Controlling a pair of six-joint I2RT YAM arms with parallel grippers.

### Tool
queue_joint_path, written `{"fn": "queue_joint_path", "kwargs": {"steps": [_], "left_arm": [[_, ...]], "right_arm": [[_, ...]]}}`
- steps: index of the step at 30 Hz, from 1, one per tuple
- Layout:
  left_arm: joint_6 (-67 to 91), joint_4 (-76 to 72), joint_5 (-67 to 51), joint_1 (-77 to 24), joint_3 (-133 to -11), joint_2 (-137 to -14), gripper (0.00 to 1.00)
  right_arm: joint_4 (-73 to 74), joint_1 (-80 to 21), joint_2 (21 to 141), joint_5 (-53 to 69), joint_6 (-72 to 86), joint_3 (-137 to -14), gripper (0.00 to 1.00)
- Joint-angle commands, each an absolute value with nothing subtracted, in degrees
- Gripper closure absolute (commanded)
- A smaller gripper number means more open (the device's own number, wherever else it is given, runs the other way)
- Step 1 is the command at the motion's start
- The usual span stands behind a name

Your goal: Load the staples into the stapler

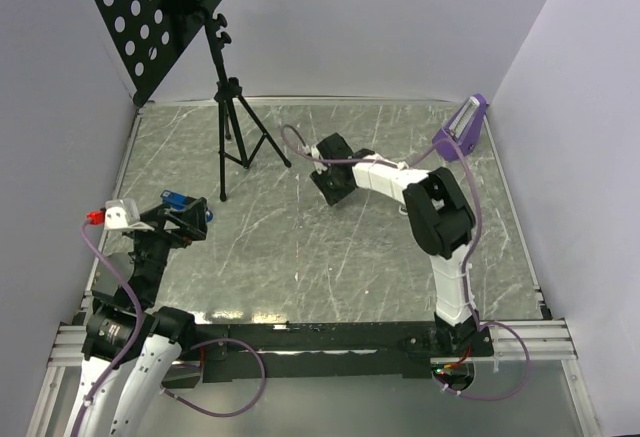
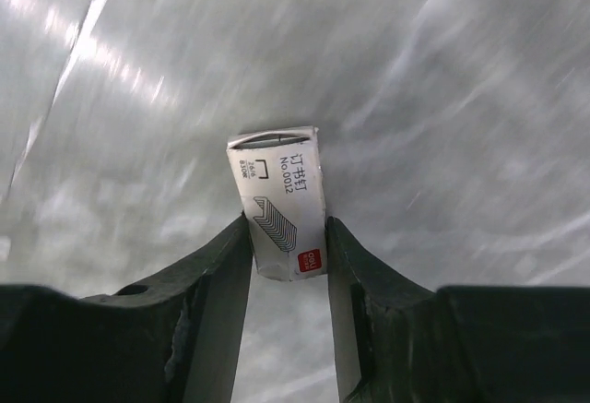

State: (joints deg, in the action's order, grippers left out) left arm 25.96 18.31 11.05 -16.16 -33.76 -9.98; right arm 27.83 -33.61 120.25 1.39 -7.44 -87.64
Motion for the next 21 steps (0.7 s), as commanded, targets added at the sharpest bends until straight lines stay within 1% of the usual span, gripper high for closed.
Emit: {"fn": "queue_joint_path", "kwargs": {"steps": [1, 6, 12, 13, 17, 20, 21], "left_arm": [[25.4, 16.5, 7.7, -15.6, -34.3, -11.7, 0.03], [25.7, 16.5, 4.9, -15.0, -34.3, -13.6, 0.03], [25.8, 16.9, 3.6, -14.7, -34.5, -15.4, 0.03], [25.7, 17.0, 3.1, -14.7, -34.5, -15.6, 0.03], [26.0, 16.3, 0.4, -14.7, -34.1, -16.4, 0.03], [26.7, 15.6, -3.3, -14.7, -33.7, -18.1, 0.03], [27.0, 15.5, -3.9, -14.7, -33.6, -19.1, 0.03]], "right_arm": [[28.8, -36.2, 112.3, 1.8, -4.2, -78.6, 0.63], [27.5, -40.3, 105.0, 1.1, -2.1, -68.4, 0.63], [27.1, -45.3, 97.9, 1.1, -0.4, -60.5, 0.64], [27.3, -46.1, 97.3, 1.1, -0.2, -60.4, 0.65], [28.7, -49.7, 94.7, 0.1, -0.2, -59.4, 0.65], [29.2, -50.8, 94.0, 0.4, -0.1, -58.5, 0.63], [29.1, -51.2, 94.0, 0.7, -0.2, -58.4, 0.60]]}}
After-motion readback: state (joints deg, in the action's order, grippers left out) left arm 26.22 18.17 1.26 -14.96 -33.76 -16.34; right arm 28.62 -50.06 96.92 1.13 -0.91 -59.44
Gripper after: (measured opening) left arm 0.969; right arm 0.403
